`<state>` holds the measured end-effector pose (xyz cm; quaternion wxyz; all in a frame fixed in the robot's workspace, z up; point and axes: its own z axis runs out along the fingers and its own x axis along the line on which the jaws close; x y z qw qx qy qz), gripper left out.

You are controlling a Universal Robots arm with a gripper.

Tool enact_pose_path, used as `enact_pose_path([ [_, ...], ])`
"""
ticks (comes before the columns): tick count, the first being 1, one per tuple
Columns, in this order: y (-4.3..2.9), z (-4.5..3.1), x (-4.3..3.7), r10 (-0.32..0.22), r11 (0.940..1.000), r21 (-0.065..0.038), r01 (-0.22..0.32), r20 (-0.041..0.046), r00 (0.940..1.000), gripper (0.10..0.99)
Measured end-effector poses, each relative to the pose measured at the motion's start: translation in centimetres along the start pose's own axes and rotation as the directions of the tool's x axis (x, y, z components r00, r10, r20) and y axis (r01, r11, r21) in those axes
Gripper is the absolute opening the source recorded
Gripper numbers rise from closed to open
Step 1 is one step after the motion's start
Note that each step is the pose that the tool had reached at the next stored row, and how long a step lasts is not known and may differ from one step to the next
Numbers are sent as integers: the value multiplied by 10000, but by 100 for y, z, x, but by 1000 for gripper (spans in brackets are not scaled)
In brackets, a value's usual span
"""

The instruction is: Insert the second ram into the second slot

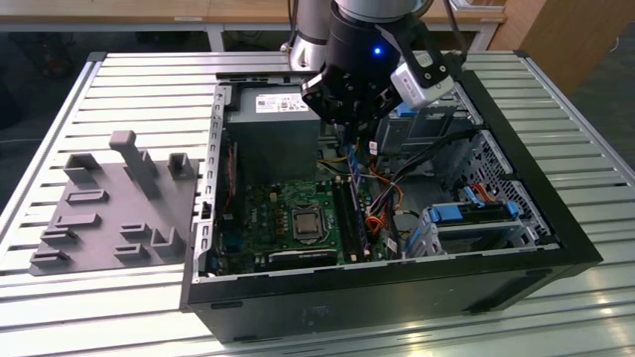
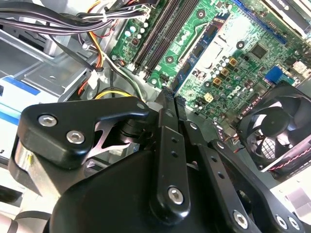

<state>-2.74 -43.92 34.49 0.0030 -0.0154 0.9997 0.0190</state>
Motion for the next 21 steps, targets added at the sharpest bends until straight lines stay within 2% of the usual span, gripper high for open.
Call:
enact_pose_path([
  [21, -4, 61, 0, 0, 10000, 7, 0, -7, 10000, 133],
])
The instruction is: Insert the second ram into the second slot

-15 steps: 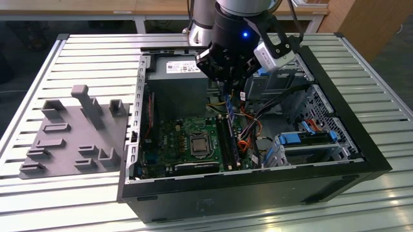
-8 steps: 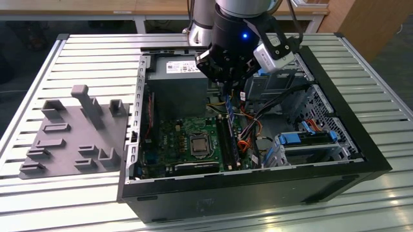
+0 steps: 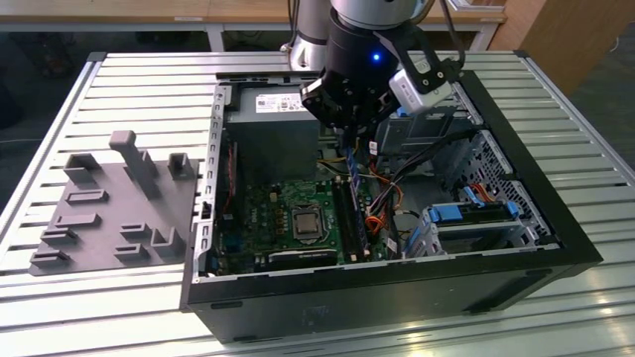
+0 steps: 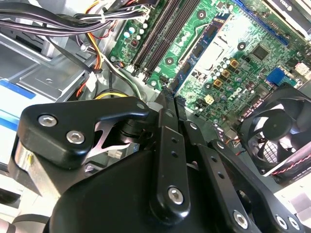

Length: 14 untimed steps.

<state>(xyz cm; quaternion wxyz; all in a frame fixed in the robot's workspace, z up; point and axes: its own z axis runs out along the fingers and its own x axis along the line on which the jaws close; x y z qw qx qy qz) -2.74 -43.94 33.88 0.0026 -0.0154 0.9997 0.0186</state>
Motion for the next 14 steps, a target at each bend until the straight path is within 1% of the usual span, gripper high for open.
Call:
enact_pose_path([
  [14, -3, 34, 0, 1, 10000, -2, -1, -26, 10000, 133],
])
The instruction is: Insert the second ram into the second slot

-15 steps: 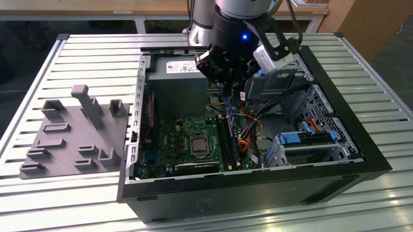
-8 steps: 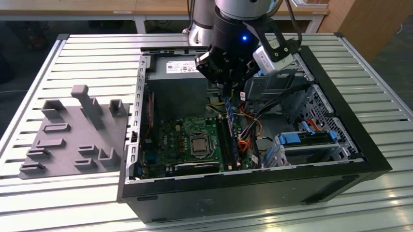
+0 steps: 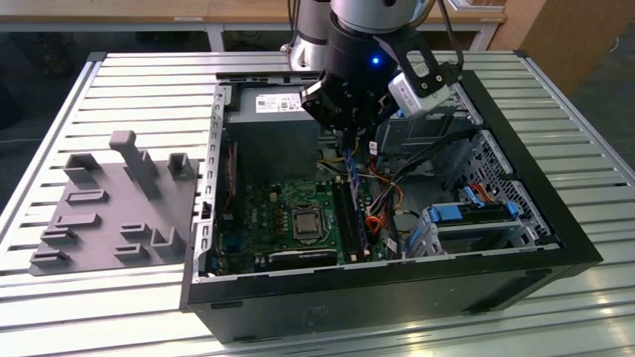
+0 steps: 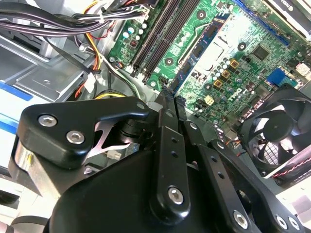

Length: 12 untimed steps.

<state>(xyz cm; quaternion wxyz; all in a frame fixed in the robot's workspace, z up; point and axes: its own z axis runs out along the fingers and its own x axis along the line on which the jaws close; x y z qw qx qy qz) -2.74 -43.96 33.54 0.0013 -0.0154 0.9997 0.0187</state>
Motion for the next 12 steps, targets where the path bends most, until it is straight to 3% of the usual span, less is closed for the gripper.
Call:
enact_pose_path([
  [12, -6, 29, 0, 1, 10000, 1, -1, -22, 10000, 133],
])
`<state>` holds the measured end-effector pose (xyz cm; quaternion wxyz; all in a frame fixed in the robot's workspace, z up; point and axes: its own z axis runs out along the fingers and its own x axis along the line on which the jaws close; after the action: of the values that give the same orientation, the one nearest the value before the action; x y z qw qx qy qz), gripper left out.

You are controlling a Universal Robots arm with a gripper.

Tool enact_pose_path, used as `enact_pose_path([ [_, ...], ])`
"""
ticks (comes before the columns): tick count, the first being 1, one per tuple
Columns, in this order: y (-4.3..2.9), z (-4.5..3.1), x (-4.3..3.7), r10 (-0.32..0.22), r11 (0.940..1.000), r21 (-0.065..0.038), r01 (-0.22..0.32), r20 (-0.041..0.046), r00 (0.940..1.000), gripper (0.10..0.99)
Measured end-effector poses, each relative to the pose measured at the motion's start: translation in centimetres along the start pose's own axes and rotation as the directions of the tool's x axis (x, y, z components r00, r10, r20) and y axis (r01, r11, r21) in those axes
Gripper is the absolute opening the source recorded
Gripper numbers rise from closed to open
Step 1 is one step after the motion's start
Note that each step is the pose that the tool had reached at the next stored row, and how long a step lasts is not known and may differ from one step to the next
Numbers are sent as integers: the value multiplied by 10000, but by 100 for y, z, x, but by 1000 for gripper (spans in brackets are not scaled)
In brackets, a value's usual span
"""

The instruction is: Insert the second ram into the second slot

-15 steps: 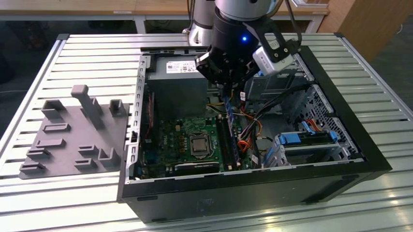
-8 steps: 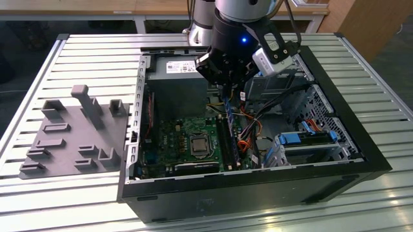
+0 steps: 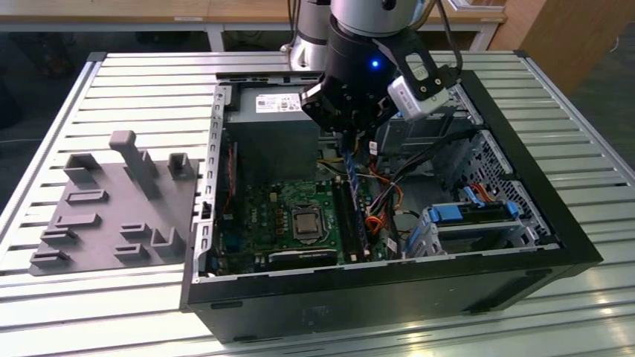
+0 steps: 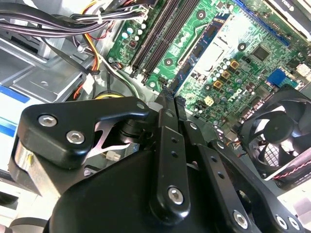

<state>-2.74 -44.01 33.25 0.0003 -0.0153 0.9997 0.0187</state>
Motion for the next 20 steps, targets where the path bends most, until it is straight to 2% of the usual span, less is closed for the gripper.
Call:
enact_pose_path([
  [20, -18, 49, 1, 1, 10000, 3, -1, -10, 10000, 133],
])
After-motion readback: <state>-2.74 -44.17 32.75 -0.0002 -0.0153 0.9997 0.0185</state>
